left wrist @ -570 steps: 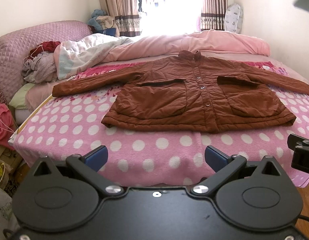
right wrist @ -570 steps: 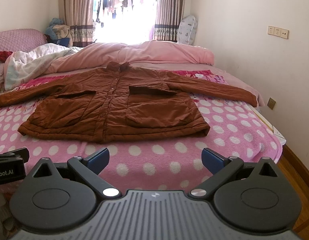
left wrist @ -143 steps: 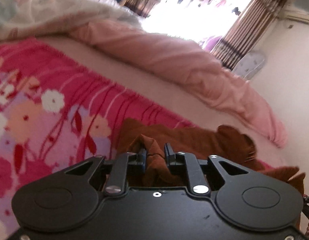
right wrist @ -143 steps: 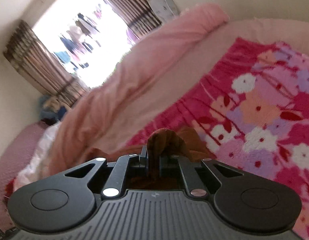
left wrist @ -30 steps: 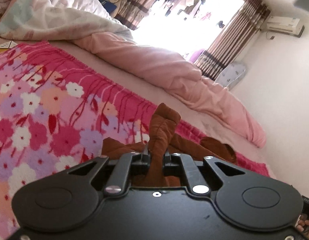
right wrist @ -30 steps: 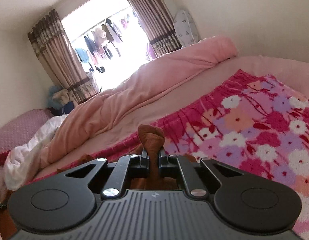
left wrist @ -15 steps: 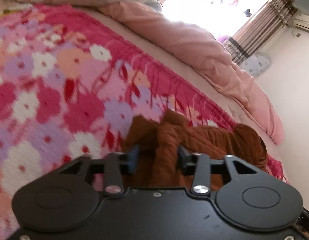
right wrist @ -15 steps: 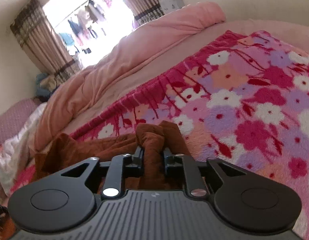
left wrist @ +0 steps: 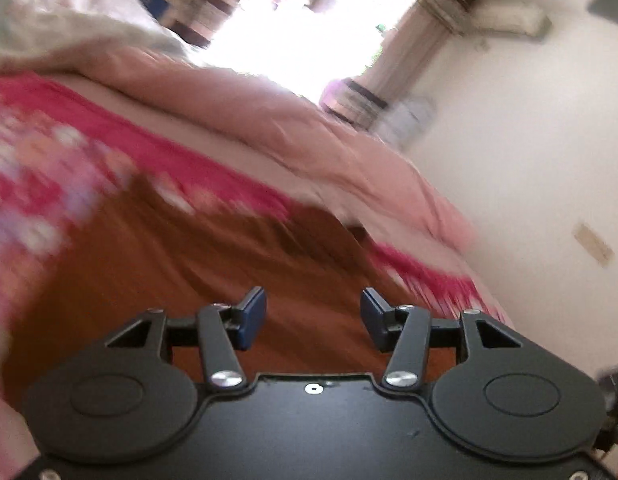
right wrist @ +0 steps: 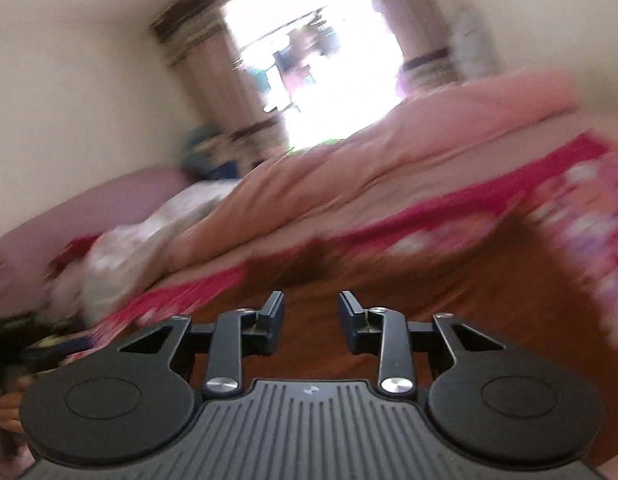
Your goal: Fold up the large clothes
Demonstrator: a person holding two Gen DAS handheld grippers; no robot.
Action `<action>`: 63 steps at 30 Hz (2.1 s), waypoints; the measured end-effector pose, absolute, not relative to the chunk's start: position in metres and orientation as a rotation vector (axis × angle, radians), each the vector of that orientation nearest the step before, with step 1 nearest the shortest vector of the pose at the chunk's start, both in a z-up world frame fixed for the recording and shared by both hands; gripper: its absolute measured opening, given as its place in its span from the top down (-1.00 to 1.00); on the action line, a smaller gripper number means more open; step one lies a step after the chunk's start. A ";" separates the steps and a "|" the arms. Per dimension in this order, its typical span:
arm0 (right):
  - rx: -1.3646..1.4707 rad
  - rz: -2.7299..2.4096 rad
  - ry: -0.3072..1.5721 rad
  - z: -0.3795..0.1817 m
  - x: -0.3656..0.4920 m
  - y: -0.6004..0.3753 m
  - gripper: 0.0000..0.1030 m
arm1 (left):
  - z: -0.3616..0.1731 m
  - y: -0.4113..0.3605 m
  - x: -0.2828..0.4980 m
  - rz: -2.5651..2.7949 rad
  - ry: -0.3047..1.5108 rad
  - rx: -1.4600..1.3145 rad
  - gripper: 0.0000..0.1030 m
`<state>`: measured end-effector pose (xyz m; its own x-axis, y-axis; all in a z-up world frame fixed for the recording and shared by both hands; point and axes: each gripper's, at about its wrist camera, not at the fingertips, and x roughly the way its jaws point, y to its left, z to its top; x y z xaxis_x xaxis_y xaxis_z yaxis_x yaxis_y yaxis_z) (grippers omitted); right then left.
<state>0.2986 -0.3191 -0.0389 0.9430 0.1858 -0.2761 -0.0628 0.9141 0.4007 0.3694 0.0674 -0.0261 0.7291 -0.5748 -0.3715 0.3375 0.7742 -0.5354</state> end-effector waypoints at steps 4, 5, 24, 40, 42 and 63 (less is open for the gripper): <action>0.413 0.212 0.395 -0.072 0.318 -0.275 0.47 | -0.056 0.025 0.362 -0.529 0.602 -0.342 -0.03; 0.420 0.212 0.404 -0.077 0.320 -0.274 0.48 | -0.058 0.026 0.361 -0.519 0.594 -0.322 -0.03; 0.523 -0.241 0.389 -0.094 0.274 -0.433 0.64 | -0.080 0.133 0.393 -0.240 0.582 -0.338 -0.06; 0.420 -0.243 0.332 -0.036 0.323 -0.428 0.37 | -0.027 0.113 0.476 -0.246 0.611 -0.320 -0.06; 0.418 -0.256 0.364 -0.040 0.341 -0.431 0.37 | -0.036 0.106 0.492 -0.222 0.671 -0.287 -0.06; 0.296 -0.301 0.320 -0.035 0.298 -0.414 0.37 | -0.010 0.108 0.420 -0.266 0.579 -0.203 -0.08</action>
